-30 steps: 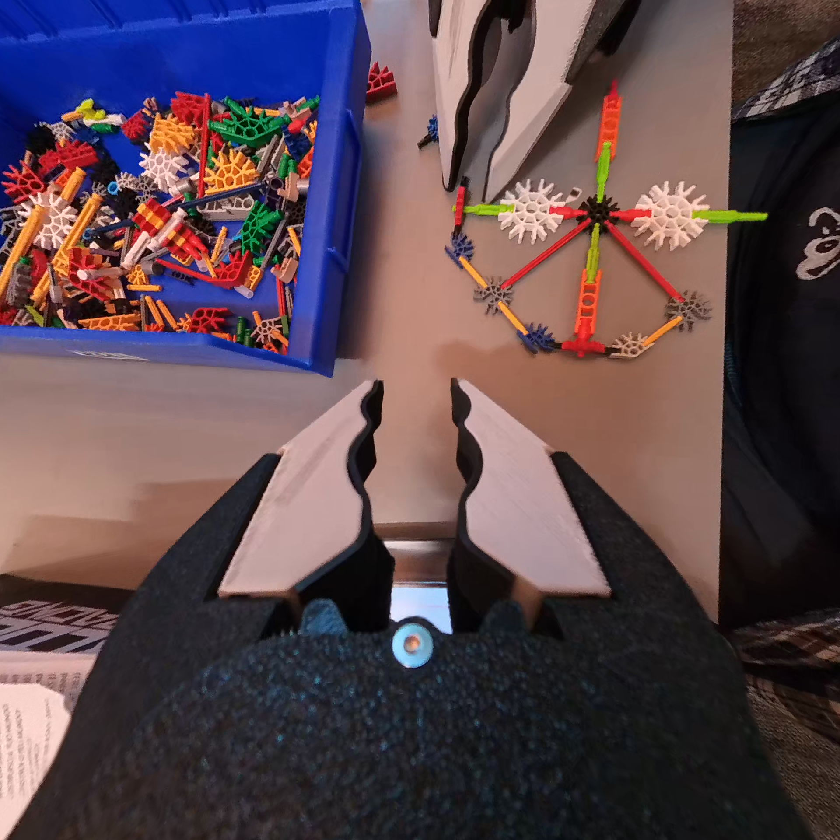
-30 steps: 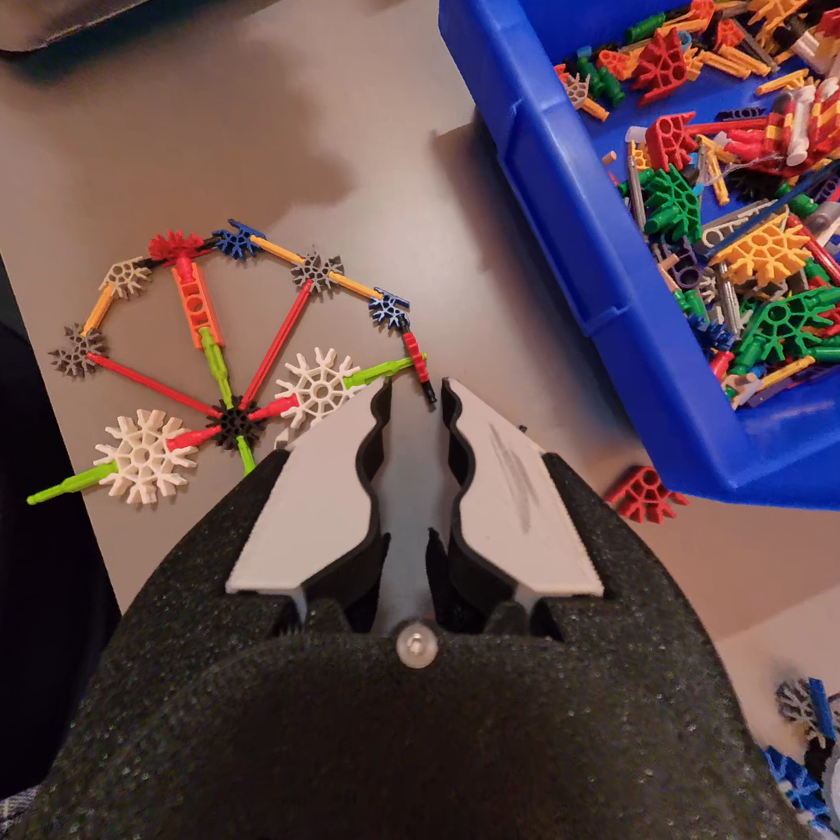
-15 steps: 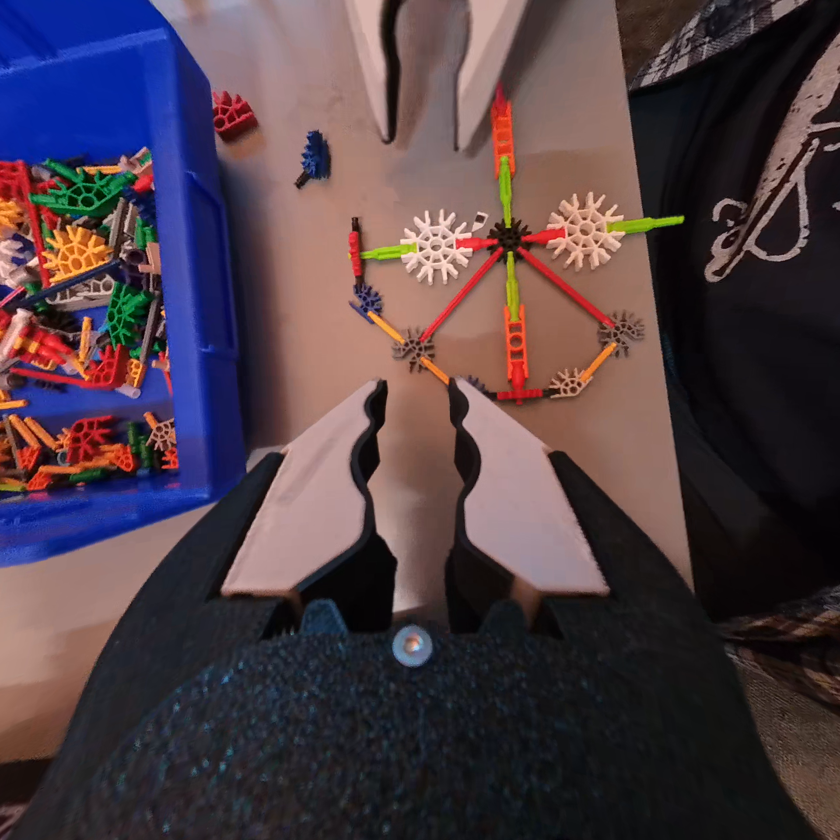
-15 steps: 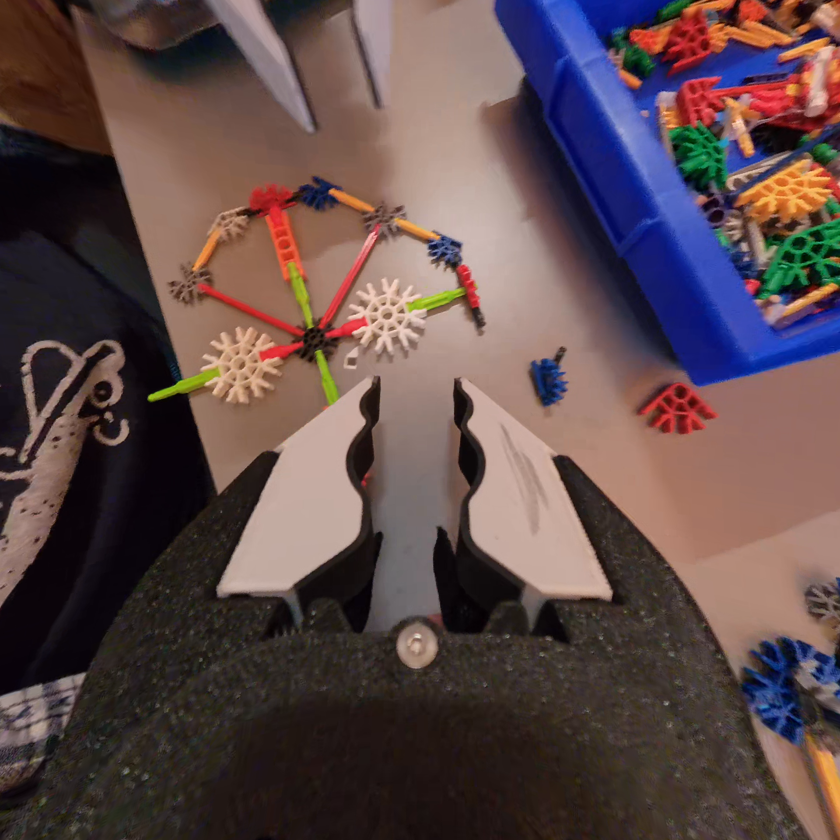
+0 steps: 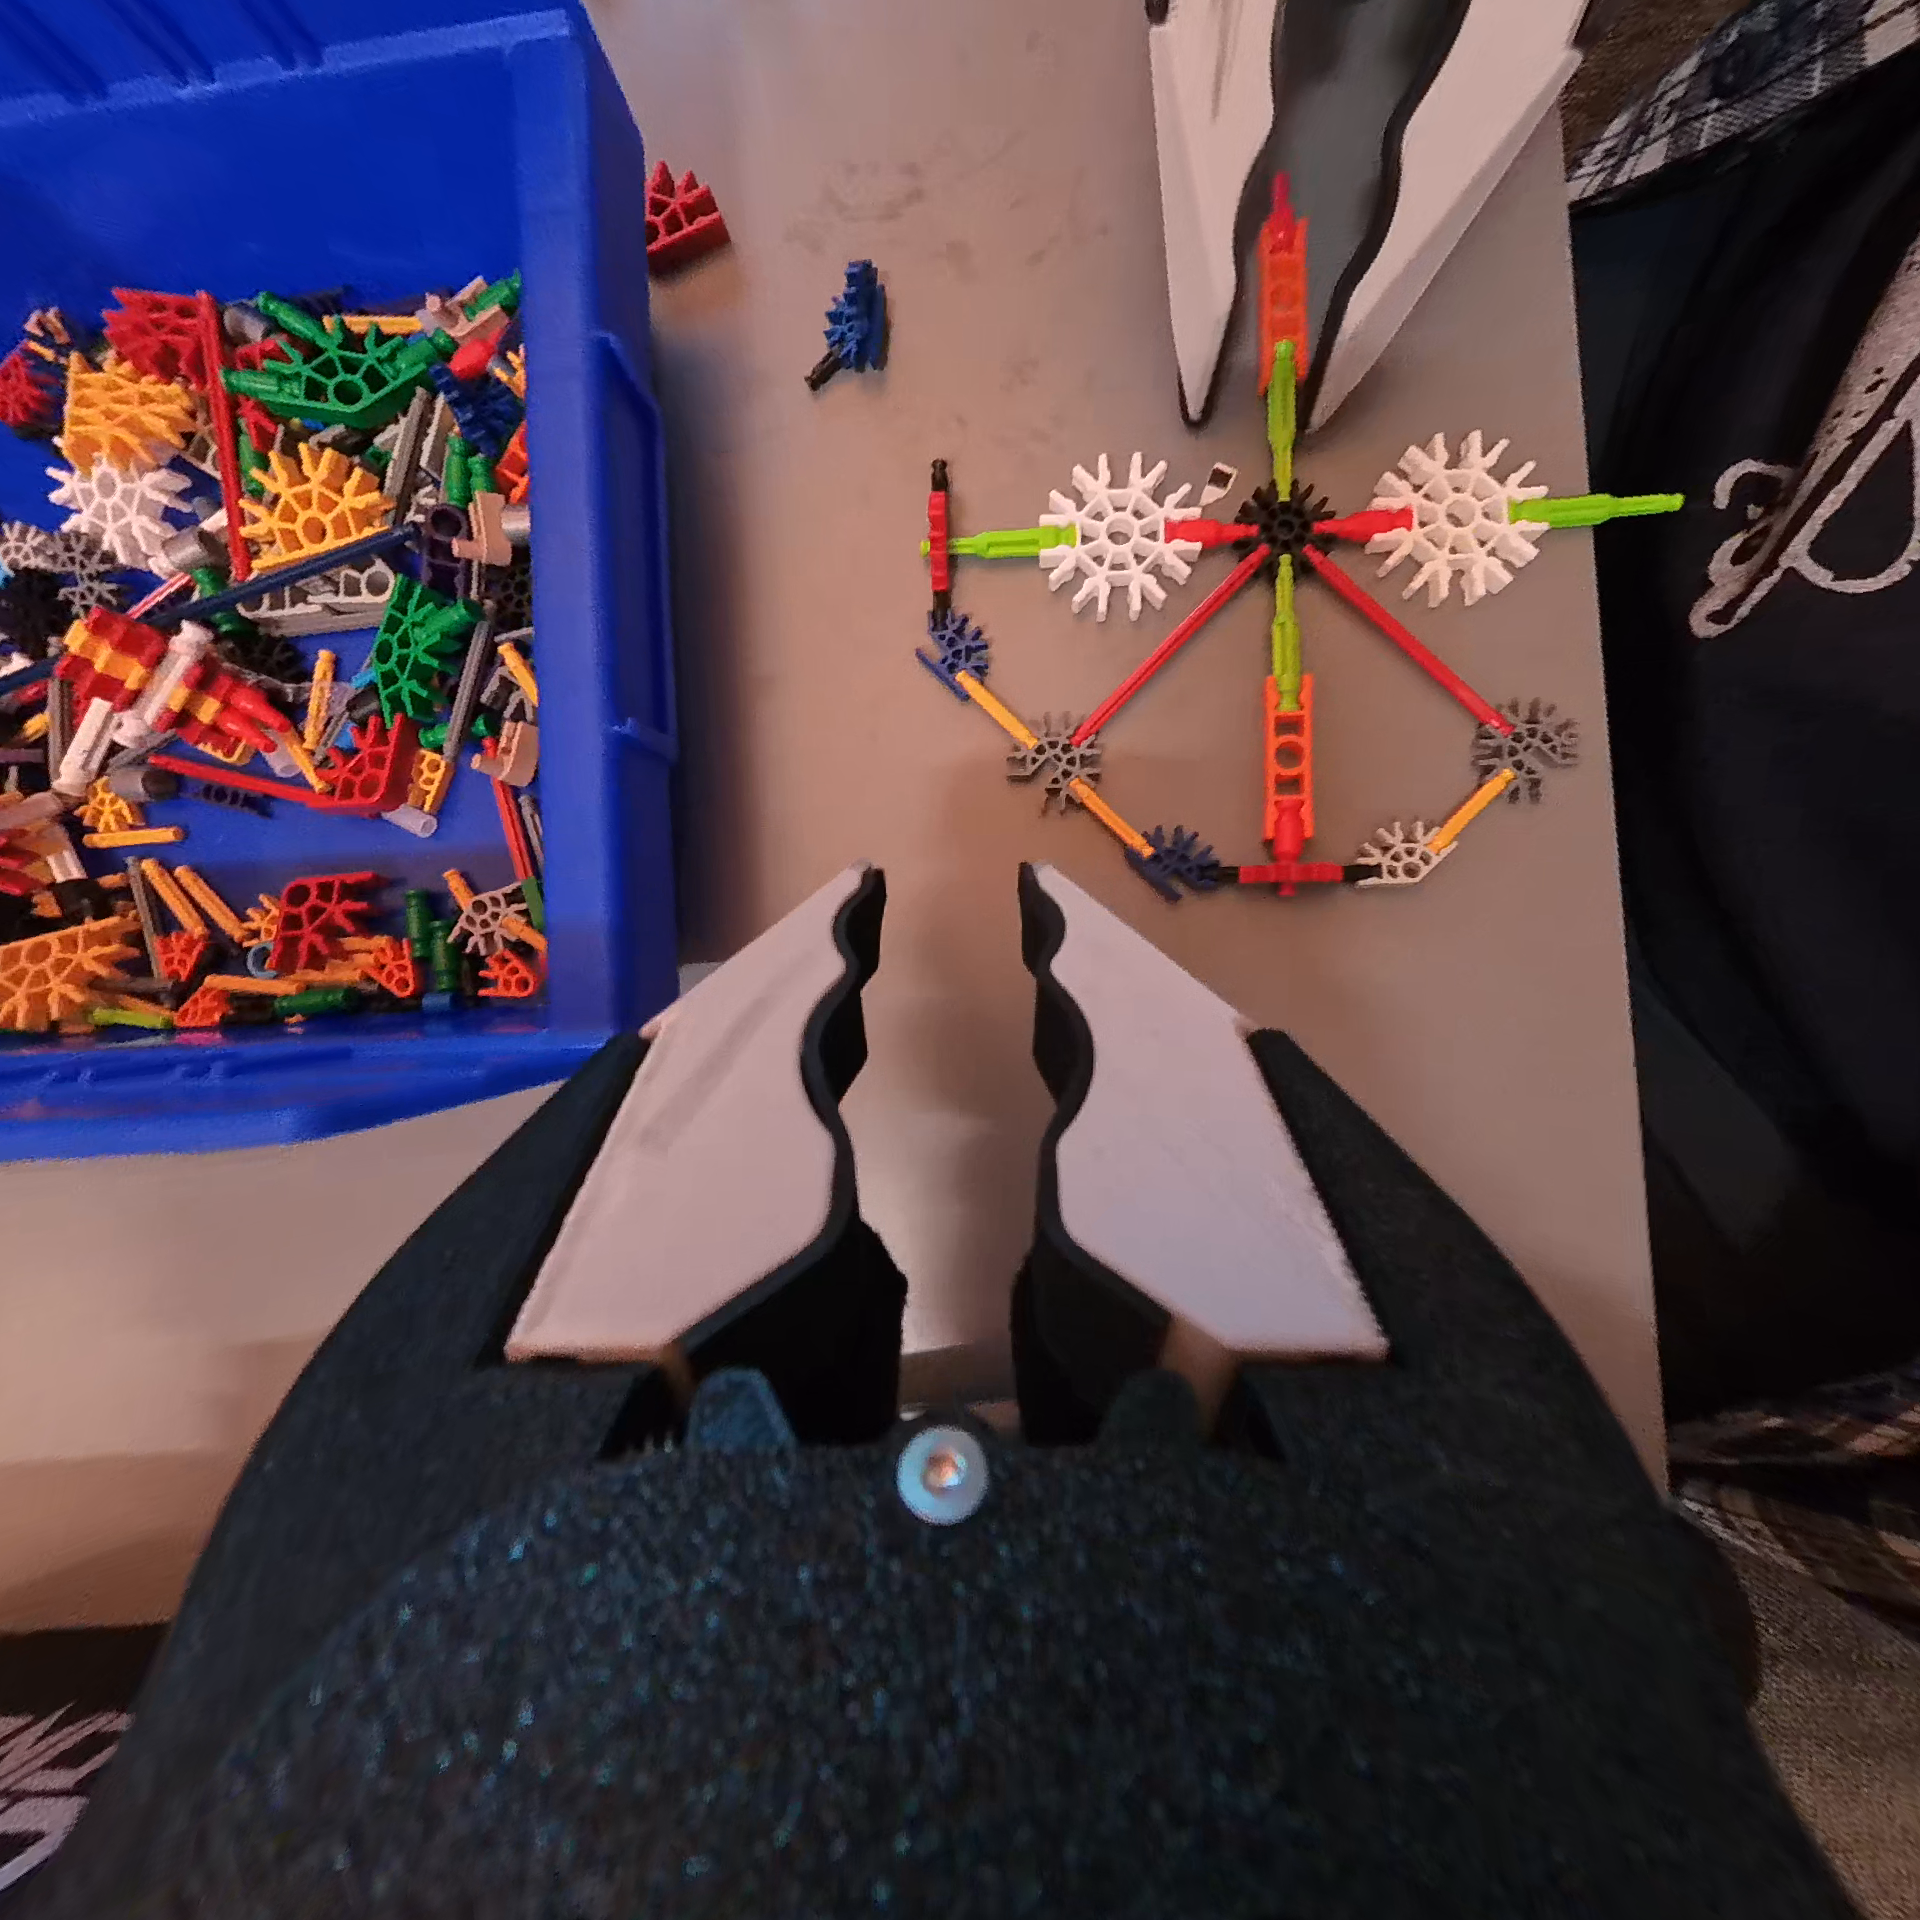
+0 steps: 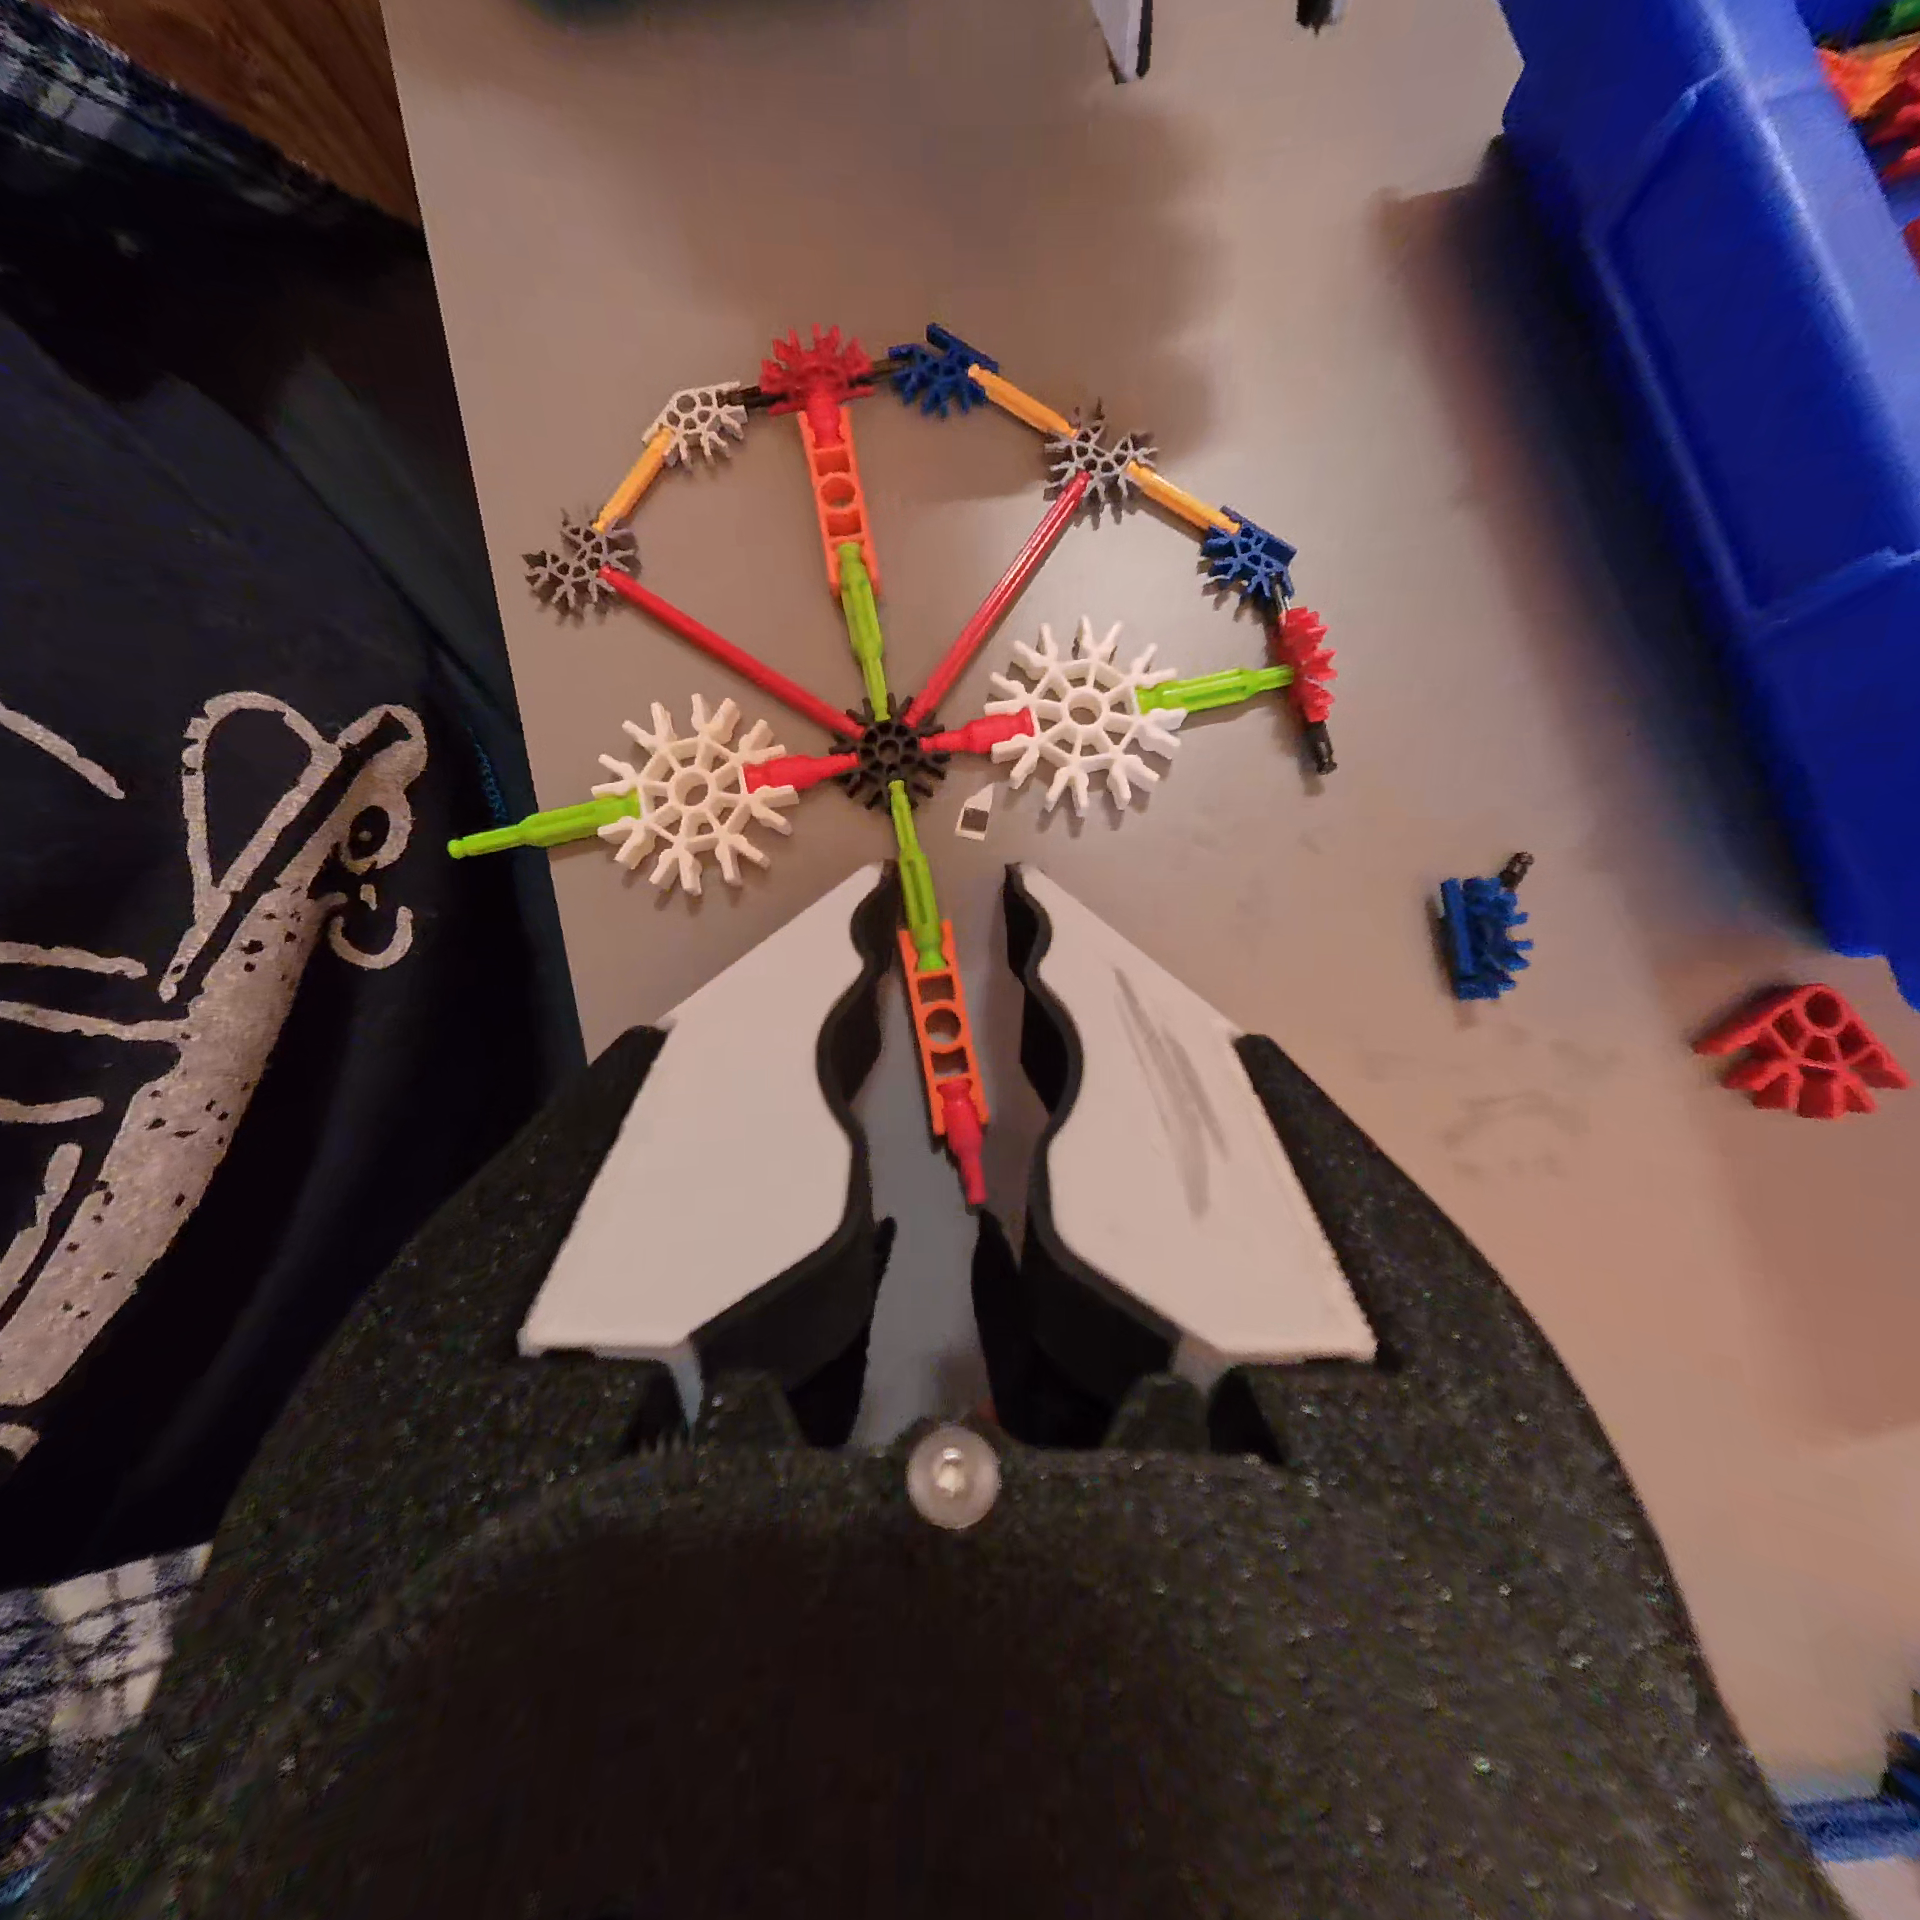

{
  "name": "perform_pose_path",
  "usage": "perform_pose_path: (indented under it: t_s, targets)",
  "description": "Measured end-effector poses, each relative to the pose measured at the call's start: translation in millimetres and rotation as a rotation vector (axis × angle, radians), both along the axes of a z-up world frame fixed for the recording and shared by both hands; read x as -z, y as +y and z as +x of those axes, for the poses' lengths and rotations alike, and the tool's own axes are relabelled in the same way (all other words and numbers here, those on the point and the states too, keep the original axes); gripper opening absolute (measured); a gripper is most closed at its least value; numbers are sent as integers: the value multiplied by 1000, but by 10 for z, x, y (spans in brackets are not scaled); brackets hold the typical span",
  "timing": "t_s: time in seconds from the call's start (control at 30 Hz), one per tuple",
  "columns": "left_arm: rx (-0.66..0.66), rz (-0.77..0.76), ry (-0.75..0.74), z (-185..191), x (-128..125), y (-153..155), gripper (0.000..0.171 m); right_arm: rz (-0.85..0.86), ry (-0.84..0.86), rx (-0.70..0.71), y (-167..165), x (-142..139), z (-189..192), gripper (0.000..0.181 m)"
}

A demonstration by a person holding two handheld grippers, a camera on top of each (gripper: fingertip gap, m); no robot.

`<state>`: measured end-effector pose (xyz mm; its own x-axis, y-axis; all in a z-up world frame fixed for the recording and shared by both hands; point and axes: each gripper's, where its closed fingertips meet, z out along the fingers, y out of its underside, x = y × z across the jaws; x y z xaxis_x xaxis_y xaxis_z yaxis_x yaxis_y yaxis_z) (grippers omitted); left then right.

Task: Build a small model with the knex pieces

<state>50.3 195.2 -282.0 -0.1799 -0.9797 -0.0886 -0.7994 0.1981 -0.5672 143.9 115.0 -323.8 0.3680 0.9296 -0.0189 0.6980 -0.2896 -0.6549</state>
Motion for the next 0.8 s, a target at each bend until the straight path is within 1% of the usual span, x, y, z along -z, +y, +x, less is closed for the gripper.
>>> perform_pose_path:
  t_s: [0.2, 0.53, 0.8]
  targets:
    - [-1, 9, 0, -9, -12, 20, 25, 10, 3, 4, 43, 2, -35, 14]
    - [-18, 28, -16, -43, -109, 84, 25, 18, 25, 9, 93, -3, -149, 15]
    - [-21, 34, -10, -70, -107, 86, 25, 27, 20, 4, 81, 5, -167, 16]
